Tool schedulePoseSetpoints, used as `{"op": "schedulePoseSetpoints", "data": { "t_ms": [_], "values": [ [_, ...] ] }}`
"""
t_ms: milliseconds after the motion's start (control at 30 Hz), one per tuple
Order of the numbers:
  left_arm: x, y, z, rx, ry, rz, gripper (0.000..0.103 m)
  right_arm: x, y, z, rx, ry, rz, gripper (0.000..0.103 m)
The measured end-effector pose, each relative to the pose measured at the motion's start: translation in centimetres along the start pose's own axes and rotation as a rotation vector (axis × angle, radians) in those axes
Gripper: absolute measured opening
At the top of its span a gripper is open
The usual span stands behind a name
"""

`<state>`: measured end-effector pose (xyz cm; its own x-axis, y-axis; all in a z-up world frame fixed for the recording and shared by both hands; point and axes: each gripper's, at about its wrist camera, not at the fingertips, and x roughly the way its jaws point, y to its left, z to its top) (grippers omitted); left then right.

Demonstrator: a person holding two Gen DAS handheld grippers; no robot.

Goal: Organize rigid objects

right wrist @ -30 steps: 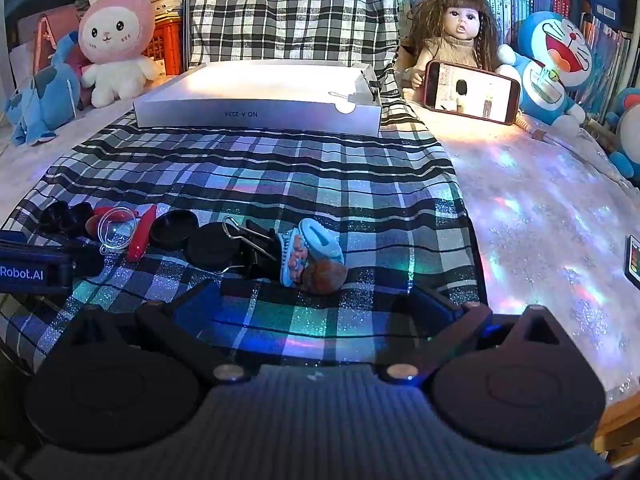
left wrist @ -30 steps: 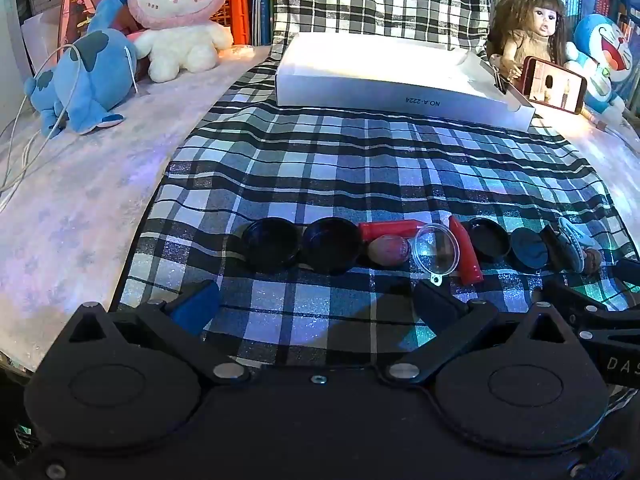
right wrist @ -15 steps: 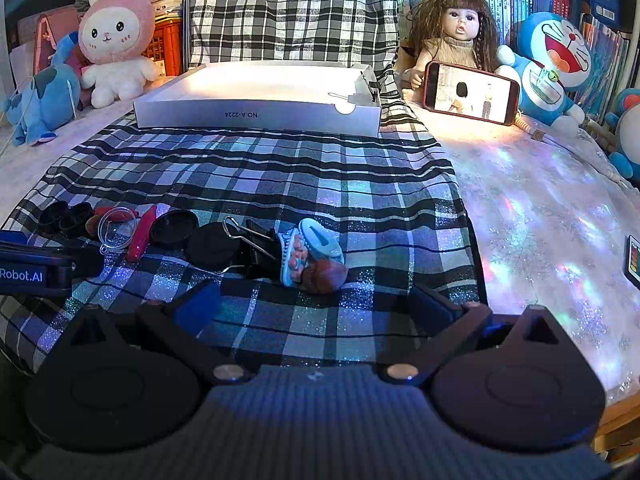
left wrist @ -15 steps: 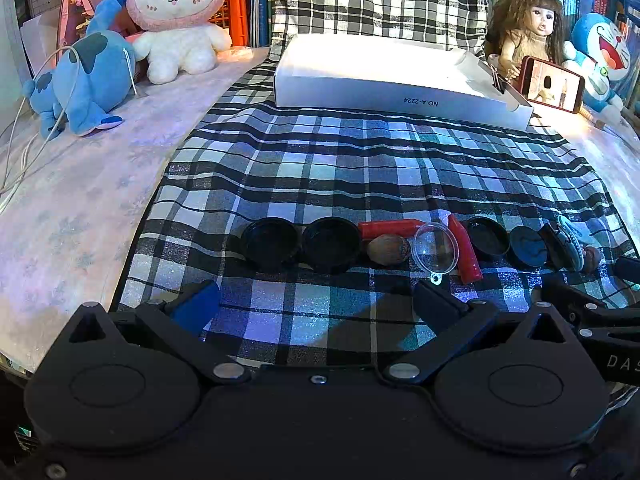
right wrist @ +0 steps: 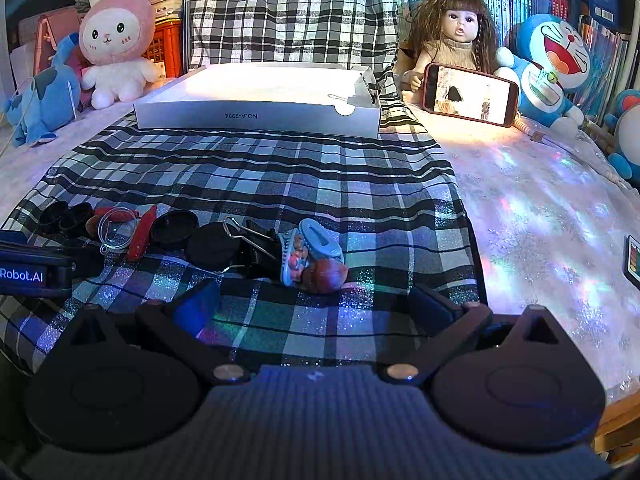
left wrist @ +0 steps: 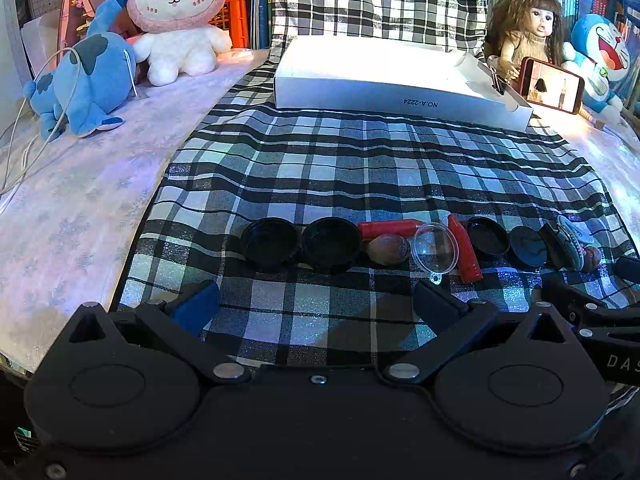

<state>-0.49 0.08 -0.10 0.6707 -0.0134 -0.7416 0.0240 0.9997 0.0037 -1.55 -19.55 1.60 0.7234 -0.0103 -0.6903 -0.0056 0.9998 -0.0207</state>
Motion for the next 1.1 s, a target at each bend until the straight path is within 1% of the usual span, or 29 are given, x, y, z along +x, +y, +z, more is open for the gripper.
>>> {"op": "schedulePoseSetpoints", "data": {
  "t_ms": [800, 1100],
  "values": [
    [-0.01, -0.01, -0.12, 0.0, -0.003, -0.001, 0.103, -0.14, -0.22, 0.15, -0.003, -0.001, 0.005, 0.103],
    [-0.08, -0.02, 0.07, 0.001, -0.006, -0.001, 0.103, -0.11, -0.29, -0.05, -0.006, -0.018, 0.009, 0.103]
  ]
}}
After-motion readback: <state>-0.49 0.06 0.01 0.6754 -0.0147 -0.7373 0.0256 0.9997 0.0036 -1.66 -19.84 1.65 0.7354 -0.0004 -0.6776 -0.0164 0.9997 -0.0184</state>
